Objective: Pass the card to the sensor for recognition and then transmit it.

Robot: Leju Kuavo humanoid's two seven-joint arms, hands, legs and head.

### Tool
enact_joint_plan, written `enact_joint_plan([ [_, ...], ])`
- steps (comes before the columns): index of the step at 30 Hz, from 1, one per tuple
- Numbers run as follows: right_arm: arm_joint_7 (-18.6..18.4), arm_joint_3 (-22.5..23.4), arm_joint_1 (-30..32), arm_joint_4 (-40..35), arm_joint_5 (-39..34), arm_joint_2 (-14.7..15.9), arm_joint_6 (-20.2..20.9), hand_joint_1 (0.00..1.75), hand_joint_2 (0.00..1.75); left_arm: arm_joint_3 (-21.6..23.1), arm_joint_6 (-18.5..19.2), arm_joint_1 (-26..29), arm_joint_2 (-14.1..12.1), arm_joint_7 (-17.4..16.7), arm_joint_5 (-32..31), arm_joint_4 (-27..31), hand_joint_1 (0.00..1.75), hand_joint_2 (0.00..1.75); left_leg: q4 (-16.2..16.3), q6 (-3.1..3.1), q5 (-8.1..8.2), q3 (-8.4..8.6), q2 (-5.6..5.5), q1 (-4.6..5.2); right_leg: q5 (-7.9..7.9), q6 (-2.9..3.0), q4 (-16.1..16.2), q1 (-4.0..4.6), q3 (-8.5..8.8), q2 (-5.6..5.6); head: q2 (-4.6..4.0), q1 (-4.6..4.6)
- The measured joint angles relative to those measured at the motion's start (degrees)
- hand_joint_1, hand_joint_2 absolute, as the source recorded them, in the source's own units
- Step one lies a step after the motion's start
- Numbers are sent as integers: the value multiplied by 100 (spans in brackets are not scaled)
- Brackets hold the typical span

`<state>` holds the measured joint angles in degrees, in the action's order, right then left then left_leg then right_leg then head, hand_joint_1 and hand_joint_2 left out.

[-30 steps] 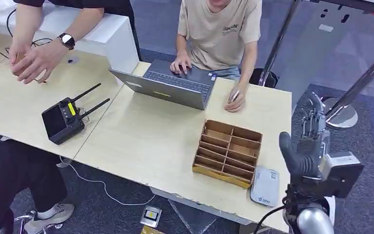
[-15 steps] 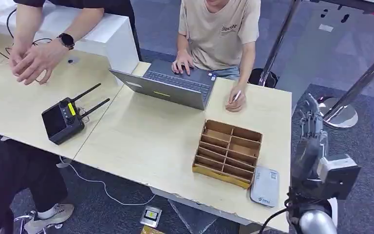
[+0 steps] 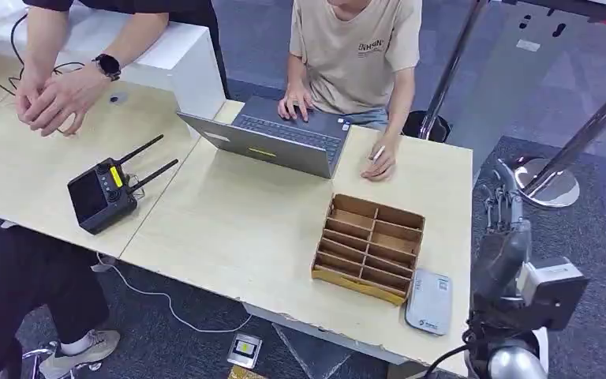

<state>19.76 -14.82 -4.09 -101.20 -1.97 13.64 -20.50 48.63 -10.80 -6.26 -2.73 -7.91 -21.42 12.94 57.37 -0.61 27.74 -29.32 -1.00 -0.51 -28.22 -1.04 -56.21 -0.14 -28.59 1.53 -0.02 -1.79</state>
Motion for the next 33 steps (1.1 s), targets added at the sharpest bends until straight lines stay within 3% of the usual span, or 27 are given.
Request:
enact_joint_plan([
  [19, 302, 42, 205, 11, -114, -35, 81, 0, 0, 0, 46, -2, 0, -96, -26, 0, 0, 0, 0, 0, 0, -1, 0, 0, 0, 0, 0, 0, 0, 0, 0, 0],
  [33, 166, -57, -182, 98, -61, -153, 284, 0, 0, 0, 0, -3, 2, -111, 90, 0, 0, 0, 0, 0, 0, -2, -1, 0, 0, 0, 0, 0, 2, 0, 0, 0],
])
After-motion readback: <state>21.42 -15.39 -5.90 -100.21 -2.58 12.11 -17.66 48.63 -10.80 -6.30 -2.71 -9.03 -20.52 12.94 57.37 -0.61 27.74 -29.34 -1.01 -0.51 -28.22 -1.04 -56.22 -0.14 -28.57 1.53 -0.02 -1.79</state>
